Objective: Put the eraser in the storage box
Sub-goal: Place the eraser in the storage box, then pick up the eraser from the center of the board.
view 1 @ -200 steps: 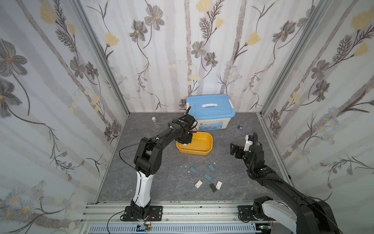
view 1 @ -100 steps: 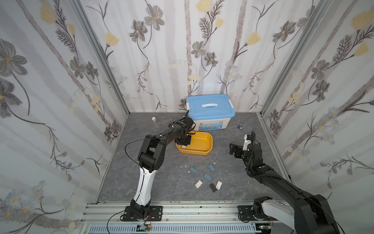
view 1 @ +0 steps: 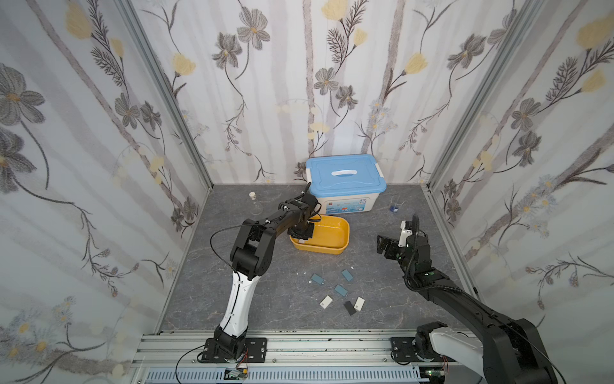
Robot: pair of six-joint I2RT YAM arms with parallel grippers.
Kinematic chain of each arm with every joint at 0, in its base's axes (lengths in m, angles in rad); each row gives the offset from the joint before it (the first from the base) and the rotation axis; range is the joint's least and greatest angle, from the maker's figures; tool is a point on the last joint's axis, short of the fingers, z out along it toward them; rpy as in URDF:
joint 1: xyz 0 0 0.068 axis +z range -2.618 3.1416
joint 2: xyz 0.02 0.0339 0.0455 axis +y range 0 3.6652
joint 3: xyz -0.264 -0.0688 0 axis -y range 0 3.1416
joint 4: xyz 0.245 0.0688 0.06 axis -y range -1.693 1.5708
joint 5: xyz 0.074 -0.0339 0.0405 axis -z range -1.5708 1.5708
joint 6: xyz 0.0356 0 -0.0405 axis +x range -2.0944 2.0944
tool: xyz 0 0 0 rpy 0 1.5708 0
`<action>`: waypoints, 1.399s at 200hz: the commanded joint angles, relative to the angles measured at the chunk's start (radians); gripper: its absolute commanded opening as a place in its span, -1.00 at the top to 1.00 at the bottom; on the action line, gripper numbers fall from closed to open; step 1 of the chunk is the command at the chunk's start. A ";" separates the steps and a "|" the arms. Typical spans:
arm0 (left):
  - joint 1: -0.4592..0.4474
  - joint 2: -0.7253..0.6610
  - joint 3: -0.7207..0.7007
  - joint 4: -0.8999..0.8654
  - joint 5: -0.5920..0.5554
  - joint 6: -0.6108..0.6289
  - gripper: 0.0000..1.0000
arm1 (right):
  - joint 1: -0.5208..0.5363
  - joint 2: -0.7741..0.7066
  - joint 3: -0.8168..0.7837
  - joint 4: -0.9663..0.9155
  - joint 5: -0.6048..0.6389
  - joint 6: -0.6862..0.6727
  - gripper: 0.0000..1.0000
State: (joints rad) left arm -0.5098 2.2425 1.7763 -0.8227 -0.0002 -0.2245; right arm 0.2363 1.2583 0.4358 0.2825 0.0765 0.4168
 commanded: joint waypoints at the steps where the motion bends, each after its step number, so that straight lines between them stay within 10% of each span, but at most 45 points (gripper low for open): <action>1: -0.001 0.007 0.009 -0.009 -0.009 -0.003 0.41 | 0.000 -0.006 0.009 0.049 0.026 -0.019 -0.99; 103: -0.003 -0.022 -0.021 -0.014 -0.014 -0.012 0.10 | 0.000 -0.010 0.011 0.047 0.022 -0.024 -0.99; 209: -0.042 -0.092 -0.027 -0.010 -0.020 -0.025 -0.79 | 0.011 -0.005 0.028 0.059 -0.060 -0.081 -0.99; 280: -0.064 -0.337 -0.012 0.015 -0.112 -0.050 -1.00 | 0.319 -0.016 0.119 0.007 -0.156 -0.334 -0.99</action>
State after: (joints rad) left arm -0.5747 1.9766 1.7557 -0.8188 -0.0586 -0.2596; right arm 0.4923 1.2278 0.5224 0.2798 -0.0231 0.1856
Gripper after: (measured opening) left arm 0.997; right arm 0.995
